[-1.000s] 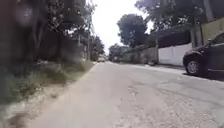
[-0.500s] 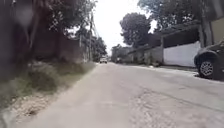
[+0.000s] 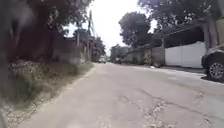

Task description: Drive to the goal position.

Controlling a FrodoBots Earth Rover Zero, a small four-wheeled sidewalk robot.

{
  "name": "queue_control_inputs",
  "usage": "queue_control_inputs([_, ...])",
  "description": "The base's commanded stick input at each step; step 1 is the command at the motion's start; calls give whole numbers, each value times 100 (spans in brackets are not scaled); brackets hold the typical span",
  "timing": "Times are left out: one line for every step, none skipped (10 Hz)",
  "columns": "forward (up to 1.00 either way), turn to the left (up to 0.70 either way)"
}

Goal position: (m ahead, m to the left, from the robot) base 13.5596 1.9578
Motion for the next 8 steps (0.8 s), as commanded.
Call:
queue_control_inputs([100, 0])
queue_control_inputs([100, 0])
queue_control_inputs([100, 0])
queue_control_inputs([100, 0])
queue_control_inputs([100, 0])
queue_control_inputs([100, 0])
queue_control_inputs([100, 0])
queue_control_inputs([100, 0])
